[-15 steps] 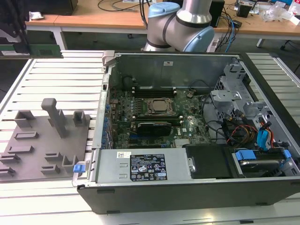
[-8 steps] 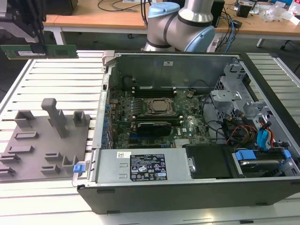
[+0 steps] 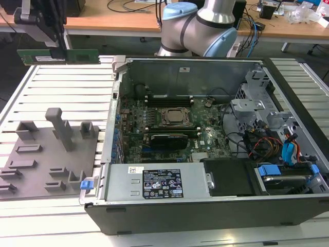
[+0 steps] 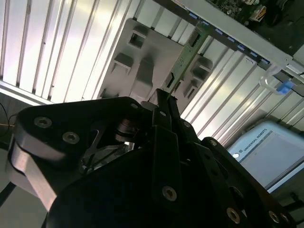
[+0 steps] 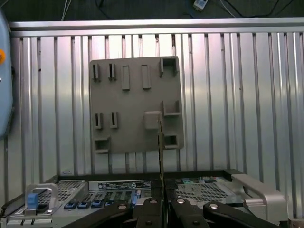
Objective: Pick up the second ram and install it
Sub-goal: 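Pick up the second ram and move it above second insertion slot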
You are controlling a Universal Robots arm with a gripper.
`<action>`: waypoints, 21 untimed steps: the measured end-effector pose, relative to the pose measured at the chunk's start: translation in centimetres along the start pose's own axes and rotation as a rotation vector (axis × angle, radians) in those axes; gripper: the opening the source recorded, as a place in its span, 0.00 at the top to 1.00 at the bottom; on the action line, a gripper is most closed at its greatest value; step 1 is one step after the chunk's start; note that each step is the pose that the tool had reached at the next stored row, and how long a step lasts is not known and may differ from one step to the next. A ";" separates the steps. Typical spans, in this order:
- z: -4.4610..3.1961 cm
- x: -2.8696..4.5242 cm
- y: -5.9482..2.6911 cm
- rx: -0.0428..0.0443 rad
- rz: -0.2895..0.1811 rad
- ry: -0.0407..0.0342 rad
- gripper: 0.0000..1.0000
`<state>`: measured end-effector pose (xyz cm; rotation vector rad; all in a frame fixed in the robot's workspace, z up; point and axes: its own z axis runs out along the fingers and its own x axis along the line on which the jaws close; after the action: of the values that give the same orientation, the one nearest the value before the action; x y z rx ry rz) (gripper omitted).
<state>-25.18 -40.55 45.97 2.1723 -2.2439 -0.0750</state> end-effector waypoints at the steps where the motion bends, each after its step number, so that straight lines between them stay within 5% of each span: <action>1: -0.02 -0.01 -0.22 -0.0001 0.000 0.0001 0.87; 21: -0.32 -0.23 -7.02 -0.0013 0.000 0.0001 0.87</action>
<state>-18.14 -40.56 45.97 2.1715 -2.2432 -0.0763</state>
